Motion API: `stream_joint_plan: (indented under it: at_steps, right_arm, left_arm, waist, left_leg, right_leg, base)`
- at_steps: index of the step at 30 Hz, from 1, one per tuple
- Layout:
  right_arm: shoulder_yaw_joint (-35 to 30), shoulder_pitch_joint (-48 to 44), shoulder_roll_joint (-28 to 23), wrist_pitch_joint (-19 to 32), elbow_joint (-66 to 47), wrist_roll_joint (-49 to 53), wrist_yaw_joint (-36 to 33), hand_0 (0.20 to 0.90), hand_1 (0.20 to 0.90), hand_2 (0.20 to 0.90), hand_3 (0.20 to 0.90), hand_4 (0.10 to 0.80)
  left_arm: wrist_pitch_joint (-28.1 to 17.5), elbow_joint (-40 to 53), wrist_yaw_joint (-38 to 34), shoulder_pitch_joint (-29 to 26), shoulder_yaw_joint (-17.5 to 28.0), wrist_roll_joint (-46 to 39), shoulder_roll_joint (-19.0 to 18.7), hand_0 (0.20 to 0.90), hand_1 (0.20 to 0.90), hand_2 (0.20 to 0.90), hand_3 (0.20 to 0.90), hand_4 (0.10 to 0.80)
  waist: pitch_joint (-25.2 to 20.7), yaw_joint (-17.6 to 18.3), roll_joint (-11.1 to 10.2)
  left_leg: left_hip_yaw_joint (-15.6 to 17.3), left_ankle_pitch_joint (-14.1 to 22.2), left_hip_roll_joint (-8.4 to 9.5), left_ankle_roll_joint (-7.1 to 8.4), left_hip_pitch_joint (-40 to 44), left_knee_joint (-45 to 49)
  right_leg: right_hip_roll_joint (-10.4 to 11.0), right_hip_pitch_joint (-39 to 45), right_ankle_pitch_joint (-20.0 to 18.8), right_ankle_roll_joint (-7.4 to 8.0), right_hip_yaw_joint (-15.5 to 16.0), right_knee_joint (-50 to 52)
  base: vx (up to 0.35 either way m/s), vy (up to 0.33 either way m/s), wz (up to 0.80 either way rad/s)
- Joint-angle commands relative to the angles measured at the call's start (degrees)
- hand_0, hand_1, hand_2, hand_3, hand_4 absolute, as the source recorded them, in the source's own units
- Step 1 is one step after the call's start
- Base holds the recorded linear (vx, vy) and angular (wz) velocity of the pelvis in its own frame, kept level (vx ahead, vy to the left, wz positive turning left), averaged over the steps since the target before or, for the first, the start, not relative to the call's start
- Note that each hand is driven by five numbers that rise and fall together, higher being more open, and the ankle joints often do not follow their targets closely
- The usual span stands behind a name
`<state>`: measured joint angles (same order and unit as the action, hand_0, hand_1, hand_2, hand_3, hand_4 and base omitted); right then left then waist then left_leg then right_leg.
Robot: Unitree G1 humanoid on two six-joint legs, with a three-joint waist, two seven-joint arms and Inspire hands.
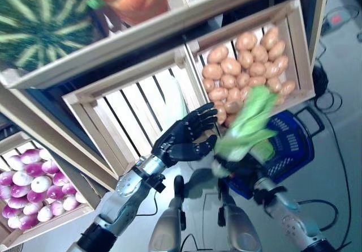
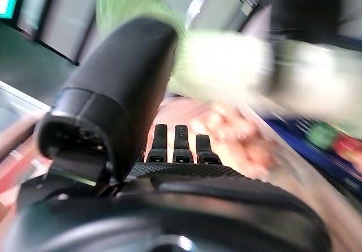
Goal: Put vegetables into the basket
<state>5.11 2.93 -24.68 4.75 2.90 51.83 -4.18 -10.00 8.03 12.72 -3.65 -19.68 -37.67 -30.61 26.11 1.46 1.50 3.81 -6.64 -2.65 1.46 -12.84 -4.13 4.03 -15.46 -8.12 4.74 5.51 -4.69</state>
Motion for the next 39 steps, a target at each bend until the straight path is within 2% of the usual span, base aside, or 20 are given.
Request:
stream_joint_plan:
  at_steps: [1,5,10,14,17,20,23,31,32,36,39]
  right_arm:
    - [-6.52,-3.21,-0.21,13.49,-5.07,2.73,-7.22,0.3,0.3,0.3,0.3,0.4]
    - [-9.17,-4.47,2.26,18.76,-3.0,2.82,-13.4,0.3,0.3,0.3,0.3,0.4]
    - [-11.34,-7.56,3.58,25.33,-0.26,7.44,-18.37,0.3,0.3,0.3,0.3,0.4]
    - [-12.22,-9.72,4.16,28.06,0.85,11.23,-21.24,0.3,0.3,0.3,0.3,0.4]
    - [-11.88,-11.72,4.43,28.12,3.21,13.7,-21.76,0.3,0.3,0.3,0.3,0.4]
    - [-10.96,-14.12,4.33,26.35,6.93,17.27,-20.26,0.3,0.3,0.3,0.3,0.4]
    - [-10.47,-16.84,3.67,23.28,11.19,21.51,-17.67,0.3,0.3,0.3,0.3,0.4]
    - [-8.06,-28.36,1.42,13.71,26.56,27.11,-15.09,0.3,0.3,0.3,0.3,0.4]
    - [-7.67,-31.37,0.64,10.14,31.38,27.98,-14.82,0.3,0.3,0.3,0.3,0.4]
    - [-6.41,-37.96,-1.44,3.93,42.16,31.34,-13.21,0.3,0.3,0.3,0.3,0.4]
    - [-6.66,-42.46,-2.04,2.14,49.92,34.08,-13.81,0.3,0.3,0.3,0.3,0.4]
  left_arm:
    - [-9.42,1.86,-2.49,-1.96,2.76,6.18,0.02,0.9,0.9,0.9,0.9,0.8]
    - [-10.87,1.34,-6.11,-3.31,2.24,9.74,0.05,0.9,0.9,0.9,0.9,0.8]
    - [-9.98,1.0,-10.03,-6.58,0.89,11.94,0.96,0.9,0.9,0.9,0.9,0.8]
    - [-11.63,-0.06,-12.88,-8.27,-0.17,13.49,1.11,0.9,0.9,0.9,0.9,0.8]
    - [-13.87,-0.1,-14.68,-9.73,-0.36,14.06,1.3,0.9,0.9,0.9,0.9,0.8]
    - [-18.82,0.35,-18.1,-11.57,-0.38,18.39,1.49,0.9,0.9,0.9,0.9,0.8]
    - [-20.28,1.81,-17.68,-13.39,-0.03,19.11,1.56,0.9,0.9,0.9,0.9,0.8]
    - [-19.12,0.7,-18.96,-19.0,-1.26,19.28,2.27,0.9,0.9,0.9,0.9,0.8]
    - [-18.61,0.6,-18.86,-19.92,-1.76,19.31,2.49,0.9,0.9,0.9,0.9,0.8]
    - [-18.1,0.06,-18.97,-21.98,-2.61,18.59,2.32,0.9,0.9,0.9,0.9,0.8]
    - [-18.72,-0.3,-21.91,-23.73,-3.44,20.89,2.13,0.9,0.9,0.9,0.9,0.8]
  waist:
    - [-0.2,0.94,-1.05]
    - [2.5,0.91,-1.07]
    - [3.68,0.11,-1.1]
    - [3.68,-0.33,-0.98]
    - [3.68,-0.83,-0.89]
    - [3.68,-1.59,-0.82]
    - [3.68,-2.42,-0.74]
    - [3.68,-4.45,-0.15]
    - [3.68,-5.04,0.3]
    - [3.68,-6.31,1.18]
    - [3.68,-7.04,1.96]
  left_leg:
    - [-0.38,1.58,1.2,-0.7,-5.18,3.84]
    - [-0.36,1.45,1.33,-0.49,-8.17,5.35]
    - [-0.99,0.76,1.75,-0.16,-11.71,5.58]
    - [-2.2,0.42,2.23,0.37,-14.93,6.68]
    - [-3.13,0.27,2.65,0.45,-16.73,7.29]
    - [-3.9,0.25,3.12,0.48,-18.09,7.91]
    - [-4.59,0.42,3.61,0.6,-19.6,8.95]
    - [-5.79,0.22,4.96,0.65,-21.89,10.0]
    - [-5.84,0.16,5.25,0.63,-22.39,10.22]
    - [-5.97,0.02,5.83,0.45,-23.56,10.46]
    - [-6.16,-0.25,6.43,0.25,-24.91,10.77]
  right_leg:
    - [-0.44,-2.13,3.65,-0.57,0.93,7.74]
    - [-0.49,-4.46,3.46,-0.74,1.54,8.79]
    - [-0.55,-7.25,3.23,-0.9,3.03,9.39]
    - [-0.48,-9.81,2.94,-1.06,3.8,10.12]
    - [-0.5,-11.41,2.88,-1.28,4.11,10.64]
    - [-0.27,-12.55,2.68,-1.41,4.71,10.97]
    - [0.2,-13.78,2.49,-1.47,5.52,11.41]
    - [0.89,-16.31,2.21,-1.25,6.44,12.83]
    - [1.08,-16.88,2.17,-1.19,6.61,13.14]
    - [1.42,-18.34,2.21,-1.17,7.16,13.93]
    - [1.68,-20.05,2.04,-1.03,7.16,14.71]
  base:
    - [-0.113,-0.019,-0.04]
    - [-0.121,-0.018,-0.04]
    - [-0.091,-0.091,0.05]
    - [-0.053,-0.077,0.12]
    - [-0.052,-0.079,0.09]
    - [-0.035,-0.083,0.12]
    - [-0.027,-0.056,0.03]
    - [-0.016,-0.034,0.09]
    - [-0.008,-0.003,0.06]
    - [-0.004,-0.005,0.02]
    - [-0.005,0.006,0.08]
